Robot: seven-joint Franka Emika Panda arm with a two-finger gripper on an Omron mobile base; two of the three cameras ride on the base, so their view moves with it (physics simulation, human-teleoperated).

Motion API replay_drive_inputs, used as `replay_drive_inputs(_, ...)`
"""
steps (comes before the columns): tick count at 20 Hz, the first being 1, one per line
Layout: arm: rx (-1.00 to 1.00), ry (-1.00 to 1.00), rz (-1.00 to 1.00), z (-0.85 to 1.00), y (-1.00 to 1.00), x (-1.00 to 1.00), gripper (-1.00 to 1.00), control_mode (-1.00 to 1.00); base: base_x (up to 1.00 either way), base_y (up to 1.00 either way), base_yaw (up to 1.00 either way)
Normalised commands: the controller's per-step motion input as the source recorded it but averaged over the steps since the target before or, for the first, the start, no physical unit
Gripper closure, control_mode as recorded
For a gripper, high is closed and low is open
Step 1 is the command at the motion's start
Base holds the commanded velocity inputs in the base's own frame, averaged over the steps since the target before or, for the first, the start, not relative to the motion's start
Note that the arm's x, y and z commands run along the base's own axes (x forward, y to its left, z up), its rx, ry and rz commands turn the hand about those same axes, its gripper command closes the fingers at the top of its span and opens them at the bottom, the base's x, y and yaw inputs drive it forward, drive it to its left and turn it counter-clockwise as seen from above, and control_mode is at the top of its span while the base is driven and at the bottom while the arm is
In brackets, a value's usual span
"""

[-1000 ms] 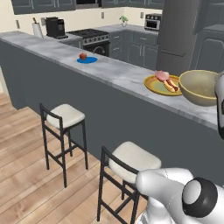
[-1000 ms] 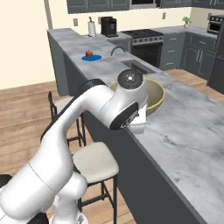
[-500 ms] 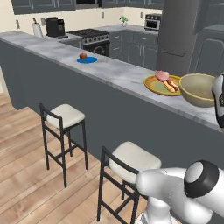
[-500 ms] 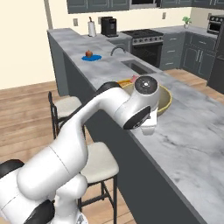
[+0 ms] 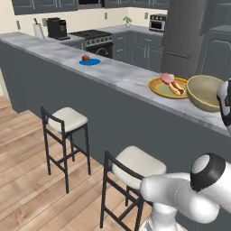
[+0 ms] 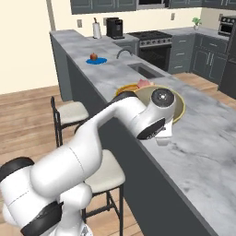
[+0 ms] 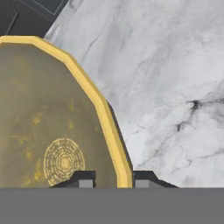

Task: Take the smaller bowl and place it next to the appetizer plate on the dining counter , and place the larger bowl next to the plate with cooked food.

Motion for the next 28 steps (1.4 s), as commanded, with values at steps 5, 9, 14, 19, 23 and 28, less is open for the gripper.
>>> replay_drive_inputs(5, 0.02, 0.0, 0.0, -0.09, -0.34, 0.1, 1.0, -1.0, 0.0, 0.0, 0.0)
replay_drive_inputs(9, 0.03, 0.0, 0.0, 0.17, -0.34, -0.04, 1.0, -1.0, 0.0, 0.0, 0.0)
replay_drive_inputs(14, 0.0, -0.02, 0.0, 0.04, -0.03, 0.0, 1.0, -1.0, 0.0, 0.0, 0.0)
replay_drive_inputs(19, -0.02, 0.0, 0.0, -0.04, 0.15, 0.0, 1.0, -1.0, 0.0, 0.0, 0.0)
replay_drive_inputs(23, -0.12, 0.0, 0.0, -0.17, 0.39, 0.0, 1.0, -1.0, 0.0, 0.0, 0.0)
replay_drive_inputs(28, -0.06, 0.01, 0.0, -0.09, 0.06, 0.02, -1.0, -1.0, 0.0, 0.0, 0.0)
